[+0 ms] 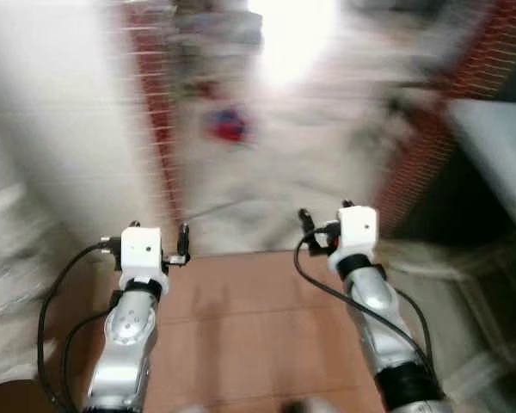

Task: Restocking fridge

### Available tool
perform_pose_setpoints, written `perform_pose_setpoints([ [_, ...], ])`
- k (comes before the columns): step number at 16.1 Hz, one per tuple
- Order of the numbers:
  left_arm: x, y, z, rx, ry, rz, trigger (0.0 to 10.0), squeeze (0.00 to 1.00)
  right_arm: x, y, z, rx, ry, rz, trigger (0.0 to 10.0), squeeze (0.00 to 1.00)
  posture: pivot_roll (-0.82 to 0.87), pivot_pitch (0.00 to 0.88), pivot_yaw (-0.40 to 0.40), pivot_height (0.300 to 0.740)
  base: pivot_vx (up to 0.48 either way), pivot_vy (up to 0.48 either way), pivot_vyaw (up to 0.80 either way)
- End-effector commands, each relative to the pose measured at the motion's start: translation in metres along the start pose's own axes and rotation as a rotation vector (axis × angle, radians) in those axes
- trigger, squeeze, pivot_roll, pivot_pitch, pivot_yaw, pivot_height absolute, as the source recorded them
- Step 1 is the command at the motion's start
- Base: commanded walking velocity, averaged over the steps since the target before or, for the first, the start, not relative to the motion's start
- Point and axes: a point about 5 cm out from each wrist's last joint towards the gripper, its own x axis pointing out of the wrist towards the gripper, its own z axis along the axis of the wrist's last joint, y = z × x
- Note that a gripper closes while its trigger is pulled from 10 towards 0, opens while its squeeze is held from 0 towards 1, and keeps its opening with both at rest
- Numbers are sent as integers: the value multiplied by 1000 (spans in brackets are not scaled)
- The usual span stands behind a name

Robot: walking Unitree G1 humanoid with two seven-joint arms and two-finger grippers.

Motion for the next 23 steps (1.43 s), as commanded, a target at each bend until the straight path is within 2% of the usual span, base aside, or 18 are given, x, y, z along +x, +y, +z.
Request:
perform_pose_setpoints([
  [1,-3,4,-1,24,4,-15,10000,0,1,6,3,13,-5,6,10000,0,86,0,-14,740,0,0,-800],
  [2,-3,3,-1,39,-4,-16,10000,0,-1,5,1,9,-2,1,10000,0,90,0,-20,740,0,0,-800],
  [5,-2,10,0,0,-13,80,10000,0,0,-2,4,19,-9,-29,10000,0,103,0,-15,740,0,0,-800],
  [7,-8,10,1,55,-11,76,10000,0,4,-4,11,-1,-30,-30,10000,0,130,0,-3,740,0,0,0],
  [9,-16,13,-3,60,0,79,10000,0,2,-10,6,-8,6,-57,10000,0,131,0,-23,740,0,0,0],
  [10,-19,17,-6,59,12,99,10000,0,0,-7,4,-32,16,-37,10000,0,124,0,-27,740,0,0,0],
  [11,-19,19,-6,56,9,114,10000,0,0,-10,5,-81,10,-78,10000,0,121,0,-31,740,0,0,0],
  [12,-18,18,-4,57,2,114,10000,0,-2,-13,5,-81,9,-81,10000,0,108,0,-39,740,0,0,0],
  [14,-16,16,0,54,-19,84,10000,0,-2,-15,6,-43,3,-89,10000,0,94,0,-40,740,0,0,0],
  [16,-16,15,6,33,-43,57,10000,0,-2,-17,6,112,57,-95,10000,0,60,17,-19,740,330,0,0],
  [18,-23,5,3,42,-21,-5,10000,0,-14,-20,6,107,41,-90,10000,0,58,39,-4,740,480,0,0],
  [20,-24,10,-3,25,13,-5,10000,0,-20,-15,3,111,69,-77,10000,0,51,38,6,740,476,0,0],
  [23,-22,15,-3,23,23,4,10000,0,-19,-13,7,139,65,-68,10000,0,51,33,11,740,465,0,-756],
])
